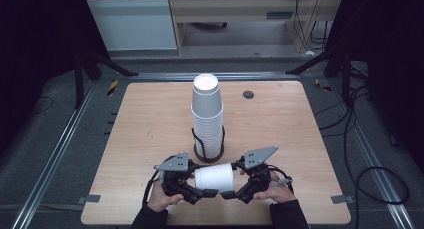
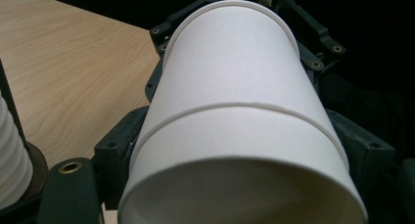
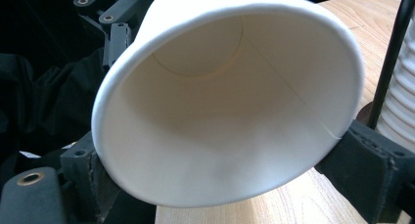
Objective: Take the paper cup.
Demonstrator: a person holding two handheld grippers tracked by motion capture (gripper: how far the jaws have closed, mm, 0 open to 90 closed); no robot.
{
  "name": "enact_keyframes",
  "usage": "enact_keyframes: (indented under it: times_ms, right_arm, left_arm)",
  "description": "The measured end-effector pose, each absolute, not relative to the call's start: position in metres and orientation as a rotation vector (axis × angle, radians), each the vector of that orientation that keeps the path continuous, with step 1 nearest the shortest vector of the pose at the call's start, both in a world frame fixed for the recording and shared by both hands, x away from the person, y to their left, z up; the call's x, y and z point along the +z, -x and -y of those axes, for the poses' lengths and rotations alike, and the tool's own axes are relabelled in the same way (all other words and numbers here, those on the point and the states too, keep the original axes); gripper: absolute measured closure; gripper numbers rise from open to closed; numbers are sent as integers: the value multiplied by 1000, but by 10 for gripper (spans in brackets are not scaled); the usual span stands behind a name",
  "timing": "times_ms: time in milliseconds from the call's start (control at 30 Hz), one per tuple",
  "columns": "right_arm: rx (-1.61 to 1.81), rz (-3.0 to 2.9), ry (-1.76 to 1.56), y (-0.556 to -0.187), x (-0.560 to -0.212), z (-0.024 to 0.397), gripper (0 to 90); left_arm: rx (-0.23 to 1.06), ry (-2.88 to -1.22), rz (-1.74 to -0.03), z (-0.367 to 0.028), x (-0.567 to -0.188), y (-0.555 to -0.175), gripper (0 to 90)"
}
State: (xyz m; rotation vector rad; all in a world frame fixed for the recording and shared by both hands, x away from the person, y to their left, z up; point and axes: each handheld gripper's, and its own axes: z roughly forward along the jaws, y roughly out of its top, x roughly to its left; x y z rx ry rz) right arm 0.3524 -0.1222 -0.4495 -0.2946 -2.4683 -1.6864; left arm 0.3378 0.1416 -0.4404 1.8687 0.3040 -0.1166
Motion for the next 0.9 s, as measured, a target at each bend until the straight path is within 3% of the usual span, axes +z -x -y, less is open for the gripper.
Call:
enact_keyframes:
  times_ms: [900]
  right_arm:
    - [-1558,2641,281,-364,-430,136,100]
  left_arm:
    - [-58,-1977,-348,-164,-426,-340,149]
